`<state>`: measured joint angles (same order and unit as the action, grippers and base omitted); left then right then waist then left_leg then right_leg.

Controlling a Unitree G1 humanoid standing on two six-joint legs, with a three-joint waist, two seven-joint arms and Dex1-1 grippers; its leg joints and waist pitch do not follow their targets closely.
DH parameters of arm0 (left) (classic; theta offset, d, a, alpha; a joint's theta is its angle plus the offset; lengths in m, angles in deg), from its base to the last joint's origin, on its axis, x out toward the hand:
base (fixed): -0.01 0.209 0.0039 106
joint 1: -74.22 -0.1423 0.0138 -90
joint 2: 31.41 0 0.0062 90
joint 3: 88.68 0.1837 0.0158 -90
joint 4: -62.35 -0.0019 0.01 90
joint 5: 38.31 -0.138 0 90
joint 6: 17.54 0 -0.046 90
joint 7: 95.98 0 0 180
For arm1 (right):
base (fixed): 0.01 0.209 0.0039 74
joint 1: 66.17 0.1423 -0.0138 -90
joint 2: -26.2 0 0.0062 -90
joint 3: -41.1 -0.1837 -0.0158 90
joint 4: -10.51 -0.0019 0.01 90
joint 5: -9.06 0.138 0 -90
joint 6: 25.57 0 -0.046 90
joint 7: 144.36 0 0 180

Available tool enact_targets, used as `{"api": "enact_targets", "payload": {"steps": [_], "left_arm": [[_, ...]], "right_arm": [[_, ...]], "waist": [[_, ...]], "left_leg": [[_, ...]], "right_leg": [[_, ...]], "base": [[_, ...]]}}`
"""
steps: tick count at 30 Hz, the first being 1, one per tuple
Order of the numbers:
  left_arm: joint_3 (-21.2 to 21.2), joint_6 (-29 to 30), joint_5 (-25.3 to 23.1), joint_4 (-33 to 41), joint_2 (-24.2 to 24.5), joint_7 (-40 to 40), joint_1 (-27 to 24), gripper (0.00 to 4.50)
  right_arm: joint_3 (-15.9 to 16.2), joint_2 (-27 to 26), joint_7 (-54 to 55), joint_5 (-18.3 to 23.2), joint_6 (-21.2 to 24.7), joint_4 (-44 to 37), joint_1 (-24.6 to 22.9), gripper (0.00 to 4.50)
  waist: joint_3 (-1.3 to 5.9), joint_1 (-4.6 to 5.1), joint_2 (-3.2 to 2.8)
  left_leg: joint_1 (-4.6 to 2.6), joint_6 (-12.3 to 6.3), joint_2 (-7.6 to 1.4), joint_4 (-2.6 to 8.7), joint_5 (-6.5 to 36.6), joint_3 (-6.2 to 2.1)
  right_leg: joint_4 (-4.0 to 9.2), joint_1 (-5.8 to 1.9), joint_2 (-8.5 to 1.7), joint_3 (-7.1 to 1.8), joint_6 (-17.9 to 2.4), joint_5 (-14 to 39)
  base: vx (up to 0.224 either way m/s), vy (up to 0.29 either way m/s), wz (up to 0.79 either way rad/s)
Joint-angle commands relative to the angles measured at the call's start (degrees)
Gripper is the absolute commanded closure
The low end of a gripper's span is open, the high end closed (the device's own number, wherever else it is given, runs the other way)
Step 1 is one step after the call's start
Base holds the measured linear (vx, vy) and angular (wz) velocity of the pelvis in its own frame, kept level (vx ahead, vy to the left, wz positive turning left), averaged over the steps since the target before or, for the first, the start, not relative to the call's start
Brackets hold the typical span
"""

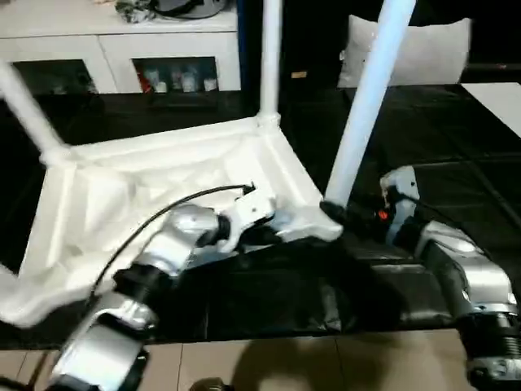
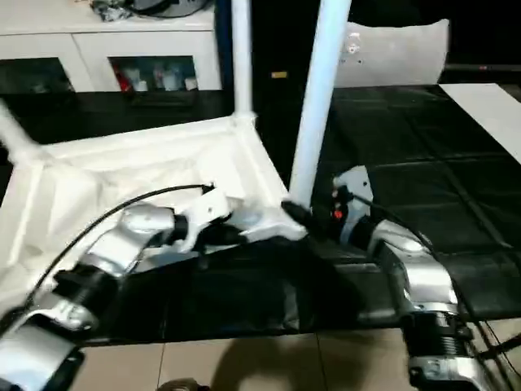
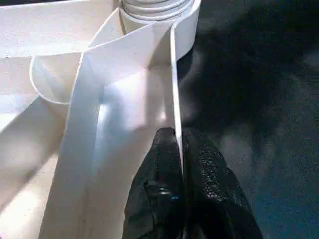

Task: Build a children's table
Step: Rotate leg to tighten

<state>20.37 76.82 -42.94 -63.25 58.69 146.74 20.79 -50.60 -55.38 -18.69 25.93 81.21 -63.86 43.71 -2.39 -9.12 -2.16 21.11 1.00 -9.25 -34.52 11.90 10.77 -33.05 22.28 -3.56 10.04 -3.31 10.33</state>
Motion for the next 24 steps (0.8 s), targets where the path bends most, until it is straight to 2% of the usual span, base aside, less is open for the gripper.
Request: {"api": "enact_targets", "payload": {"steps": [1, 3, 7, 12, 15, 17, 24], "left_arm": [[1.79, -3.02, 0.21, 1.72, 1.22, 4.21, 0.11, 4.5], [2.09, -4.27, 0.57, 1.7, 1.99, 6.2, 0.02, 4.5], [2.74, -7.45, 1.43, 1.92, 4.05, 11.42, 0.02, 4.5], [4.35, -9.58, 1.86, 2.5, 5.78, 16.56, -0.07, 4.5], [5.18, -9.91, 2.02, 3.25, 6.16, 18.5, -0.08, 4.5], [5.5, -10.44, 1.77, 3.49, 6.29, 19.34, -0.04, 4.5], [5.55, -11.23, 1.71, 2.91, 6.37, 19.65, 0.15, 4.5]], "right_arm": [[0.88, 1.92, -5.1, 0.79, -0.57, -1.89, -0.79, 0.92], [1.79, 3.67, -8.15, 1.31, -0.78, -2.24, -1.35, 0.92], [4.38, 7.6, -15.38, 1.49, -1.31, -3.27, -2.63, 0.92], [6.59, 9.52, -20.6, 1.26, -1.86, -3.12, -2.72, 1.38], [7.29, 9.4, -21.45, 0.92, -2.71, -2.04, -2.13, 1.65], [7.56, 9.11, -22.16, 1.33, -2.82, -1.66, -1.76, 1.82], [7.73, 8.66, -23.13, 1.75, -3.57, -1.65, -1.75, 2.41]], "waist": [[4.15, -0.27, 0.65], [4.13, -0.85, 0.77], [4.03, -1.32, 0.93], [4.02, -1.97, 0.96], [4.07, -2.29, 0.84], [4.08, -2.26, 0.81], [4.08, -2.29, 1.03]], "left_leg": [[-0.82, -6.04, -5.81, 3.27, 3.82, -2.52], [-0.74, -6.26, -5.92, 3.23, 3.6, -2.52], [-0.74, -5.93, -5.72, 3.24, 4.31, -2.4], [-0.85, -5.79, -5.62, 3.21, 4.59, -2.32], [-1.05, -5.28, -6.18, 3.35, 4.78, -2.57], [-0.94, -5.19, -6.22, 3.3, 4.87, -2.58], [-0.78, -5.05, -5.76, 3.21, 4.74, -2.4]], "right_leg": [[4.15, -3.46, -7.72, -5.15, -1.09, 12.02], [3.96, -3.46, -7.85, -5.16, -1.56, 11.61], [4.26, -3.49, -7.85, -5.05, -0.91, 13.83], [4.45, -3.33, -7.65, -4.98, -0.21, 15.58], [4.23, -3.18, -7.86, -5.1, -1.38, 14.88], [4.11, -3.26, -7.96, -5.16, -1.91, 14.27], [4.28, -3.42, -7.93, -5.1, -1.09, 15.41]], "base": [[0.0, 0.0, 0.0], [0.0, 0.0, 0.0], [0.0, 0.0, 0.0], [0.0, 0.0, 0.0], [0.0, 0.0, 0.0], [0.0, 0.0, 0.0], [0.0, 0.0, 0.0]]}}
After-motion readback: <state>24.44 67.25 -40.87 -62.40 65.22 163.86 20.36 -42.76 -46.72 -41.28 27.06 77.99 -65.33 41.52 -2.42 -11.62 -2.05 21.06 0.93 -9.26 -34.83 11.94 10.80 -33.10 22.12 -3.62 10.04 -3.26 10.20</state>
